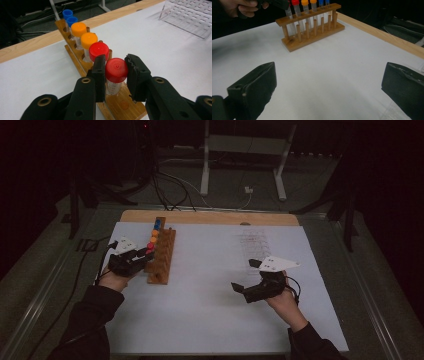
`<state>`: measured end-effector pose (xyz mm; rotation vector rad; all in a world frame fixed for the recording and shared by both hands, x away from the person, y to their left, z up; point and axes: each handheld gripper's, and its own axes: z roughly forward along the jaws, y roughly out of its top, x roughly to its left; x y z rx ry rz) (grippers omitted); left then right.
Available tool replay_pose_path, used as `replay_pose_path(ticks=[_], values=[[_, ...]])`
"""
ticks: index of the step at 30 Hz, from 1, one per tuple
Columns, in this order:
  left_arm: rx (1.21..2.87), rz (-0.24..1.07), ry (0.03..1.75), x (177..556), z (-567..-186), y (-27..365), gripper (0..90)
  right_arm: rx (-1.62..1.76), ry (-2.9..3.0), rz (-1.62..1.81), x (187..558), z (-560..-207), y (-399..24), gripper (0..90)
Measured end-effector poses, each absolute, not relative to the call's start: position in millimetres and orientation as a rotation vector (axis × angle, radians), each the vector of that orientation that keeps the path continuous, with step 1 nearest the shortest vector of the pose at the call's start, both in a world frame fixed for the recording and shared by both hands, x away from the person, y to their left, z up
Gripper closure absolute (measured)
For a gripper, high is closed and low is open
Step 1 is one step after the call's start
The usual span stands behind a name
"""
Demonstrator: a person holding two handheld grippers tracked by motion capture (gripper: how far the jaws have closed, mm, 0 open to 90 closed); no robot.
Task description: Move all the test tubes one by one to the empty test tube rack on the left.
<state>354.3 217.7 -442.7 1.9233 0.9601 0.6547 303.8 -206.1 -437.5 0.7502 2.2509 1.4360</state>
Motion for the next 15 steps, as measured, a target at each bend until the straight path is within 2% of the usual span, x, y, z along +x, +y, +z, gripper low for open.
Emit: replay_pose_path(ticks=[2,3,7,9,11,15], values=[[1.925,0.632,0.955,353.9,-441.7,218.5,69.9,0.747,2.253,1.437,303.9,-437.5,-205.9,0.0],[1.921,0.638,0.948,352.5,-441.0,217.9,65.8,0.746,2.255,1.434,303.7,-437.5,-205.7,0.0],[1.914,0.628,0.928,343.8,-433.9,213.8,35.5,0.746,2.253,1.436,303.0,-437.1,-205.8,0.0],[1.905,0.615,0.914,337.7,-430.2,211.3,25.6,0.747,2.254,1.436,302.9,-437.3,-206.2,0.0],[1.897,0.602,0.895,331.4,-427.9,208.7,17.9,0.744,2.254,1.434,302.7,-438.0,-206.1,0.0],[1.885,0.548,0.845,317.9,-426.7,204.5,10.1,0.744,2.254,1.429,301.1,-439.5,-205.3,0.0]])
